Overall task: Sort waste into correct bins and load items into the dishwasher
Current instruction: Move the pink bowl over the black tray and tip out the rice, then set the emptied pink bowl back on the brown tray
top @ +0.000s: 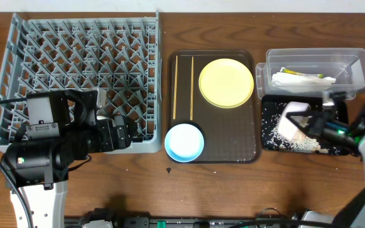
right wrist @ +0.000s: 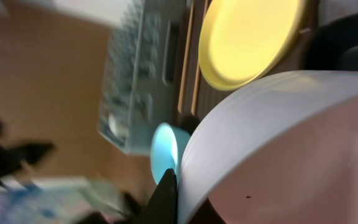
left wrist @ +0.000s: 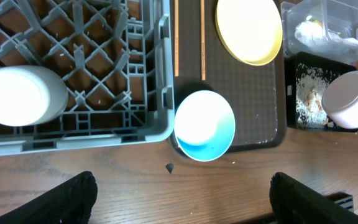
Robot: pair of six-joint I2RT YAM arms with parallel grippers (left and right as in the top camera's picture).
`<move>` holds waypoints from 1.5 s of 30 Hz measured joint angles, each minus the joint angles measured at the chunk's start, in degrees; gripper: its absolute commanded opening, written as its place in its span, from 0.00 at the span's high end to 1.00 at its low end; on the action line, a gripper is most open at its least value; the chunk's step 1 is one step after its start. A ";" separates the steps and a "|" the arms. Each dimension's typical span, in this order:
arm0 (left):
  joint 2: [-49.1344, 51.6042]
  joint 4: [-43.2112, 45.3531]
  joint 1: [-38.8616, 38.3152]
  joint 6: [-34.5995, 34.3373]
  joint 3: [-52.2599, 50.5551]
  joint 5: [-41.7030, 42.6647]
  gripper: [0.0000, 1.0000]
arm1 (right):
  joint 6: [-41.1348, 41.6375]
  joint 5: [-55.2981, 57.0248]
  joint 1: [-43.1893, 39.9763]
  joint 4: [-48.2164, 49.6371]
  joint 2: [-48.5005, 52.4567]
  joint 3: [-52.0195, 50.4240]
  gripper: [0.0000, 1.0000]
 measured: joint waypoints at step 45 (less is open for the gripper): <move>35.52 22.80 -35.52 -12.09 2.03 -16.11 0.23 | 32.35 60.26 47.78 2.71 -13.55 14.21 0.57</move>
